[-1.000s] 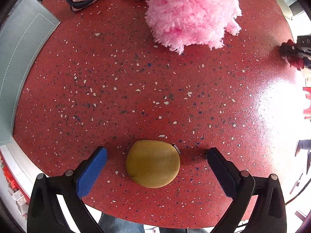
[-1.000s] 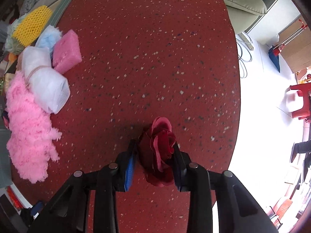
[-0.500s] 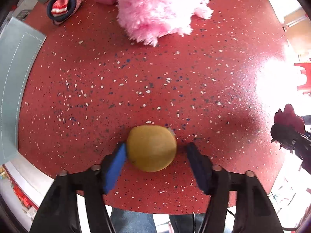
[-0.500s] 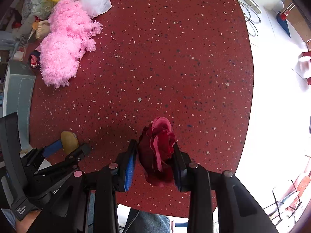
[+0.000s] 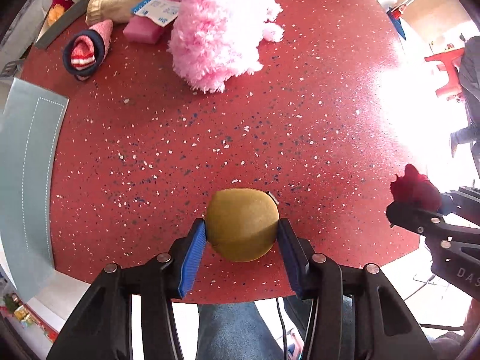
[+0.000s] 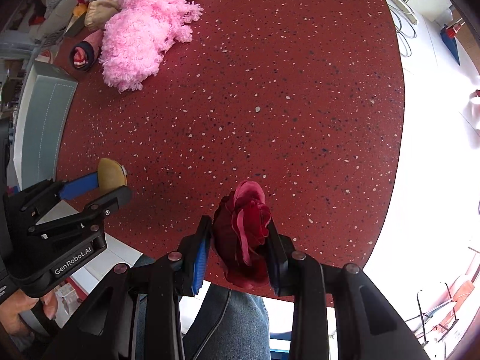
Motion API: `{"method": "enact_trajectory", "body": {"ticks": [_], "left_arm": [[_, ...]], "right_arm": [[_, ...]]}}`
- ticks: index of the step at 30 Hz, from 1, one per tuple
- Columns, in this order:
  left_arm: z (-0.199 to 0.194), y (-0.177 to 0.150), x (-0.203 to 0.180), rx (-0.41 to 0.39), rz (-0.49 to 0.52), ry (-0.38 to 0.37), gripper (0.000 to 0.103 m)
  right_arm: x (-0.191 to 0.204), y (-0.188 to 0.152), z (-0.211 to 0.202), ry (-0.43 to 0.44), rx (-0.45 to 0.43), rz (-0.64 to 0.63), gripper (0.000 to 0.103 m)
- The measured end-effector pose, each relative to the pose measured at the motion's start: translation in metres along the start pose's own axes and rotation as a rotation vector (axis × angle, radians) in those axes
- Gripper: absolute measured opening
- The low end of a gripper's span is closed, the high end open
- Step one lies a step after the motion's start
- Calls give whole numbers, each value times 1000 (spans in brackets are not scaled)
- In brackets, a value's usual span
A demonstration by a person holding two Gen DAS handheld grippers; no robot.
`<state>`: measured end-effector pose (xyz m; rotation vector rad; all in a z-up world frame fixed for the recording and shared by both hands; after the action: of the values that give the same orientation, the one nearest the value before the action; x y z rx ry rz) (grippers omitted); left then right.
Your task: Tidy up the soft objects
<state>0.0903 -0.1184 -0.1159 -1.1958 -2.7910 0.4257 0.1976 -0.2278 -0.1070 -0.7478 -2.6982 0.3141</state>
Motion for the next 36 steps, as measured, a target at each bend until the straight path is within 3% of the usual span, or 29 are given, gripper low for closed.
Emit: {"method": "enact_trajectory", "body": {"ticks": [4,10,15,24,29,36], "left_arm": [[-23,-1,-4,-40,55,23,50],[-45,1,-1,-73,141,43,50],[-52,2,5,-75,245,60,50],[-57,-11,32,-71,460,82,50],[-67,-12,45,-108,505,59,50],[-87,1,60,-192,490,15,50]], "right_arm": [[6,3,-1,2,13,-35,37],[6,18,-13,18,-42,1,38],[4,20,-19,42,-78,83,38],[30,12,11,80,-98,288,38],[55,5,17,56,-103,336,38],[73,14,-10,-10,-164,329,38]]}}
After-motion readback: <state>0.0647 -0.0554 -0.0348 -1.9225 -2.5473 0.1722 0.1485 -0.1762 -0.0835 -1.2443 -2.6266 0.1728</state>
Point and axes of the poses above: each gripper's, at about its wrist camera, not at the fingertips, and z roughly the way its jaws point, x to its left, y to its top, the point moved 3 cm from there along z, roughly the way its jaws point, and after that the axes turned 13 degrees about x, right-handed, at the moved point
